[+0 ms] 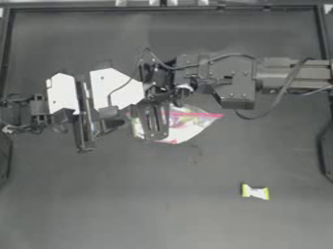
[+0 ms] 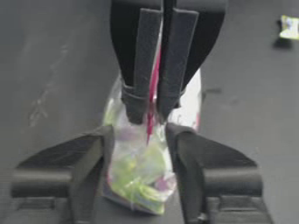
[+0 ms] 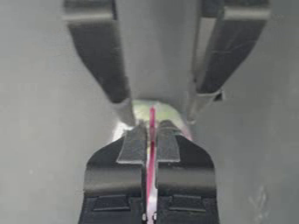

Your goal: Put candy in bag

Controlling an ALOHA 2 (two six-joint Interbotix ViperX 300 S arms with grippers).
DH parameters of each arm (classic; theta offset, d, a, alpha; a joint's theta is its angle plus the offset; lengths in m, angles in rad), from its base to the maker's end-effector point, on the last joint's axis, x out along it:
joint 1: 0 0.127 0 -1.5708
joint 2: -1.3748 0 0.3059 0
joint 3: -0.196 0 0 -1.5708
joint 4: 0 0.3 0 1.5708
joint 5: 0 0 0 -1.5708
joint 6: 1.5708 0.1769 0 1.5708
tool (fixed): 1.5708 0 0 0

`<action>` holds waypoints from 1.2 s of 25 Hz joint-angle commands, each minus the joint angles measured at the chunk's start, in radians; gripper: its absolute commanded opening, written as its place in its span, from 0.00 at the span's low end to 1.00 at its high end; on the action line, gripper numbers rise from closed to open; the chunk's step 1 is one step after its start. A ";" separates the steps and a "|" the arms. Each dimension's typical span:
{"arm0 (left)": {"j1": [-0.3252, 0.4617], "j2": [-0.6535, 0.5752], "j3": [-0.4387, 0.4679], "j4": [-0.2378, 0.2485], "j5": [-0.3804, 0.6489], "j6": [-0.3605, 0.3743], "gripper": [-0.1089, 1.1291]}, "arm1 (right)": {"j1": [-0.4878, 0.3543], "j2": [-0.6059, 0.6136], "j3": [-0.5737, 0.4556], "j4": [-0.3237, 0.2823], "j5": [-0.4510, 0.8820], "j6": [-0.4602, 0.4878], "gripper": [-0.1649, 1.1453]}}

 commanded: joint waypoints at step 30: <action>0.003 0.000 -0.032 0.049 -0.003 0.003 0.24 | 0.008 -0.054 0.002 0.000 -0.008 -0.002 0.17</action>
